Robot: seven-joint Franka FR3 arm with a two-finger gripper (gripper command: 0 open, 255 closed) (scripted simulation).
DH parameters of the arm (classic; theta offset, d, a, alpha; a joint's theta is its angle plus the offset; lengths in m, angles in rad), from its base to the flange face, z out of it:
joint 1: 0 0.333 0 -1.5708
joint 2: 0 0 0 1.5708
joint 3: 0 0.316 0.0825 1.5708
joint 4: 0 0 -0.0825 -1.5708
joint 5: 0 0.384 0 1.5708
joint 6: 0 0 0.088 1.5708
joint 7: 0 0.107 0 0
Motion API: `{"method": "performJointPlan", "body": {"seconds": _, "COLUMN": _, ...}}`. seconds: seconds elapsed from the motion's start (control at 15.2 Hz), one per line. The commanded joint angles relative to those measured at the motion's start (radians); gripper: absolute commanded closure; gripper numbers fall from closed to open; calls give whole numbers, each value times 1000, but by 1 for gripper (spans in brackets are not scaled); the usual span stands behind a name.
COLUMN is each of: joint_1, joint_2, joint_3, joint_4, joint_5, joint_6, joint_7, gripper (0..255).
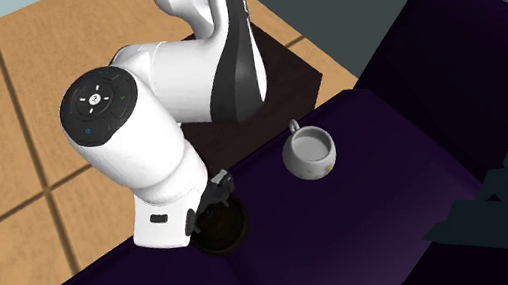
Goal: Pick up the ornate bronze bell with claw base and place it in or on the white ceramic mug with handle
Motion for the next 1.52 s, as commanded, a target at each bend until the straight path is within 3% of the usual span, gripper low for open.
{"method": "performJointPlan", "body": {"seconds": 0.0, "joint_1": 1, "joint_2": -20, "joint_3": -2, "joint_4": 9, "joint_5": -17, "joint_6": -25, "joint_7": 12, "gripper": 255}}
{"method": "performJointPlan", "body": {"seconds": 0.26, "joint_1": 4, "joint_2": -48, "joint_3": -3, "joint_4": 32, "joint_5": -41, "joint_6": -69, "joint_7": 31, "gripper": 255}}
{"method": "performJointPlan", "body": {"seconds": 0.53, "joint_1": 43, "joint_2": -182, "joint_3": 41, "joint_4": -82, "joint_5": -134, "joint_6": -61, "joint_7": 170, "gripper": 255}}
{"method": "performJointPlan", "body": {"seconds": 0.99, "joint_1": 77, "joint_2": -374, "joint_3": 167, "joint_4": -235, "joint_5": -226, "joint_6": -83, "joint_7": 394, "gripper": 255}}
{"method": "performJointPlan", "body": {"seconds": 1.45, "joint_1": 121, "joint_2": -515, "joint_3": 309, "joint_4": -334, "joint_5": -234, "joint_6": -127, "joint_7": 589, "gripper": 255}}
